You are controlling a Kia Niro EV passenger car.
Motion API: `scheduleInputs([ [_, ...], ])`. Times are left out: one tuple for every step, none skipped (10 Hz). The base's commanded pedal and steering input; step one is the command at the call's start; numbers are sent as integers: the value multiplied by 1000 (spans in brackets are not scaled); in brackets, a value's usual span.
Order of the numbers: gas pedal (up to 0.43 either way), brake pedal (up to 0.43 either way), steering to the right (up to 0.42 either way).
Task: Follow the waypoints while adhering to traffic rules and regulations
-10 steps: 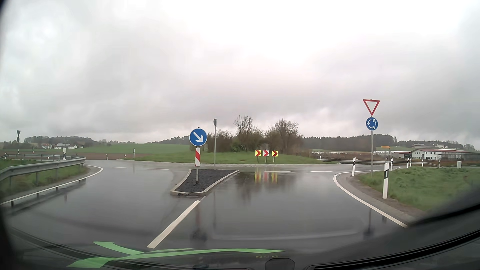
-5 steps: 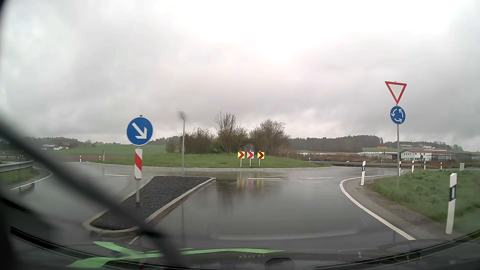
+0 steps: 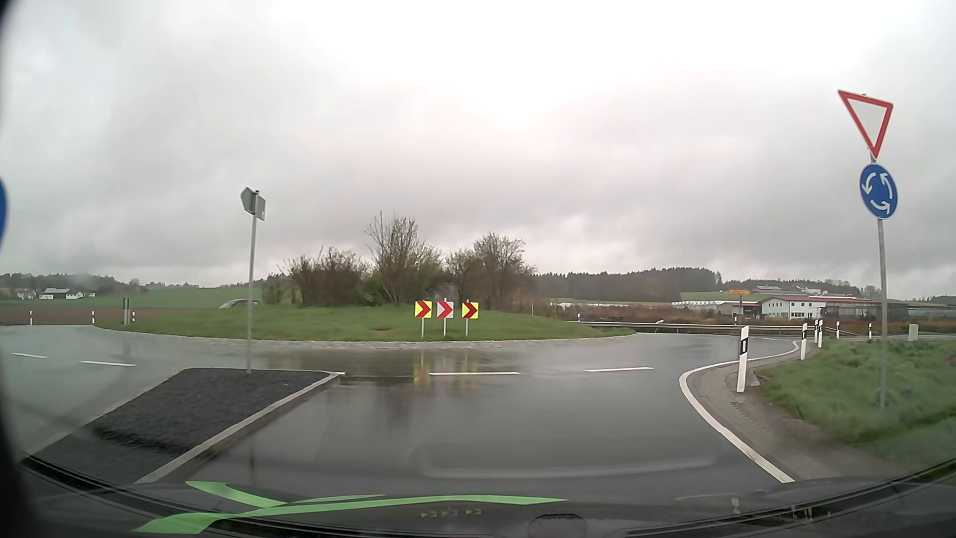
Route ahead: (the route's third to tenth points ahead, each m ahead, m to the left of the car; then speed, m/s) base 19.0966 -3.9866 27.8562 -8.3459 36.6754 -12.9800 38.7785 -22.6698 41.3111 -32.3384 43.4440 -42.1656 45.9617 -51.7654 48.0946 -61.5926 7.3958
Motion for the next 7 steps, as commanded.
scheduleInputs([
  [0,0,93],
  [0,0,93],
  [20,0,93],
  [39,0,93],
  [67,0,94],
  [79,0,94],
  [87,0,94],
])
